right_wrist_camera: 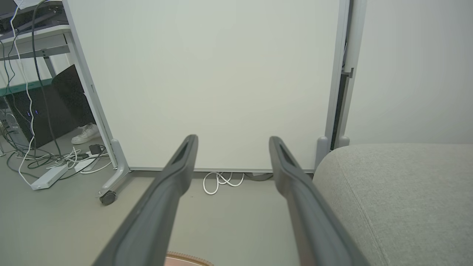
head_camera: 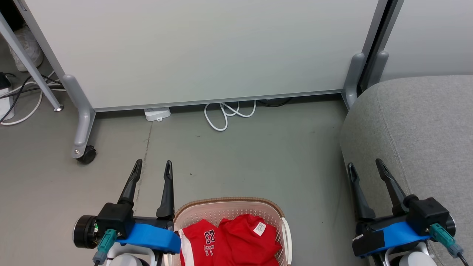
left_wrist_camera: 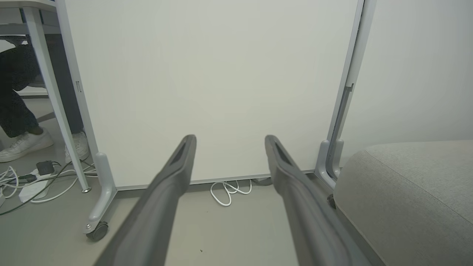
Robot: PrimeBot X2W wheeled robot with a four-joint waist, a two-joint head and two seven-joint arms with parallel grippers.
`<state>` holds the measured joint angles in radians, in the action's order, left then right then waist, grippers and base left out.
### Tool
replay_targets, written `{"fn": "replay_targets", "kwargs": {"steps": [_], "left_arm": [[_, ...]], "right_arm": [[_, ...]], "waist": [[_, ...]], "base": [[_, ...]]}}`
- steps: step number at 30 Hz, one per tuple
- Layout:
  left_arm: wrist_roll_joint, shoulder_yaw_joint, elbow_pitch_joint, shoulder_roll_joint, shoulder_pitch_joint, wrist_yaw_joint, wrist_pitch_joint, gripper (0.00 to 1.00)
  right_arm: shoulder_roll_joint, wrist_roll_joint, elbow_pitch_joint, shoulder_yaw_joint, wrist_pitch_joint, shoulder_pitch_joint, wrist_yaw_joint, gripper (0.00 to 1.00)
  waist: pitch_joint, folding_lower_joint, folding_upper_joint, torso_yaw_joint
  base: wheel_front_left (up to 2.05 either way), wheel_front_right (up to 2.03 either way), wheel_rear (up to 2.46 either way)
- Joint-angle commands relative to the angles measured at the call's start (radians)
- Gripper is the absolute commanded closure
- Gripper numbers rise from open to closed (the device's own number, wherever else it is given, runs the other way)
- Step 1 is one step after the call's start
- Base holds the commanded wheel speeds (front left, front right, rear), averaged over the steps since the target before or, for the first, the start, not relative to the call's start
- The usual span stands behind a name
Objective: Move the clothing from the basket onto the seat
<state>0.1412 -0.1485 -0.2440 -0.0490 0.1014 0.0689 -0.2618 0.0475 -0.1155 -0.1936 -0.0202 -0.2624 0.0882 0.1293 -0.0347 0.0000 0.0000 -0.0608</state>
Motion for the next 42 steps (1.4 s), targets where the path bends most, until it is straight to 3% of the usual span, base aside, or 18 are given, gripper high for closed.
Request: {"fn": "replay_targets", "kwargs": {"steps": [1,22,33,42], "left_arm": [[0.004,0.001,-0.002,-0.002,0.008,0.002,-0.005,0.00],[-0.007,-0.004,-0.021,-0.002,0.020,0.014,-0.005,0.00],[-0.020,-0.001,-0.122,-0.002,0.090,0.043,-0.004,0.00],[-0.020,-0.052,-0.265,-0.002,0.197,0.058,-0.004,0.00]], "right_arm": [[0.005,-0.005,-0.003,0.002,-0.004,0.006,0.003,0.00],[0.005,-0.010,-0.008,-0.008,-0.004,0.011,0.003,0.00],[0.005,-0.014,0.011,-0.018,-0.004,0.041,0.002,0.00],[0.005,-0.015,0.037,-0.015,-0.004,0.096,0.002,0.00]], "waist": [[0.000,0.0000,0.0000,0.000],[-0.004,0.0000,0.0000,0.009],[-0.059,0.0000,0.0000,0.075],[-0.183,0.0000,0.0000,0.140]], "base": [[0.00,0.00,0.00],[0.00,0.00,0.00],[0.00,0.00,0.00],[0.00,0.00,0.00]]}}
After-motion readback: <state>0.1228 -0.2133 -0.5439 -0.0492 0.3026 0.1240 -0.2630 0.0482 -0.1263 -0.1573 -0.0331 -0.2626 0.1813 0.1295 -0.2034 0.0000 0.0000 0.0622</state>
